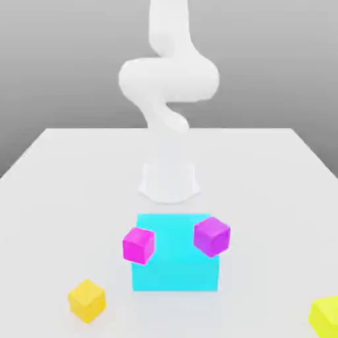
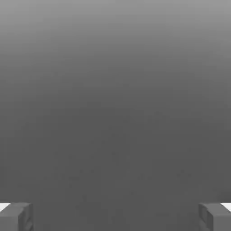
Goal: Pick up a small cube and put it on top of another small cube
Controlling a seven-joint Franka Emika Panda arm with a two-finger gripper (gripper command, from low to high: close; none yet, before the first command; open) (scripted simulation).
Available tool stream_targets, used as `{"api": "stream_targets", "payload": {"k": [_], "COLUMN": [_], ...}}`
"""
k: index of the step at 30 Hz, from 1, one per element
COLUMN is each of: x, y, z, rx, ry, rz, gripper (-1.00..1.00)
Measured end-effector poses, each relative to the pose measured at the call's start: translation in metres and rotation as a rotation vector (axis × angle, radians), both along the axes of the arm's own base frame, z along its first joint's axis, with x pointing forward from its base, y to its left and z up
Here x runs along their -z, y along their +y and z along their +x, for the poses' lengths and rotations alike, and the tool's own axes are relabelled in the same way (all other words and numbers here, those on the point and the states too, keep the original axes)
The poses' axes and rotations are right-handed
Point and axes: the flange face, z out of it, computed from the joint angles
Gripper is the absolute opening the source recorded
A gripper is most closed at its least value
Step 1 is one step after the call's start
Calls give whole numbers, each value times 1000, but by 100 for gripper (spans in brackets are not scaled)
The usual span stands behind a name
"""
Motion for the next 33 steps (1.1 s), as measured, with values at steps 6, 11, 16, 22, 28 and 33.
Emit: {"api": "stream_targets", "payload": {"k": [6,11,16,22,28,33], "x": [107,203,301,417,510,542], "y": [-35,-66,-96,-130,-141,-141], "z": [64,92,98,75,53,52], "rx": [117,221,330,474,545,547], "ry": [173,312,449,612,702,704], "rz": [63,111,154,201,219,220], "gripper": [0,0,0,0,0,-100]}}
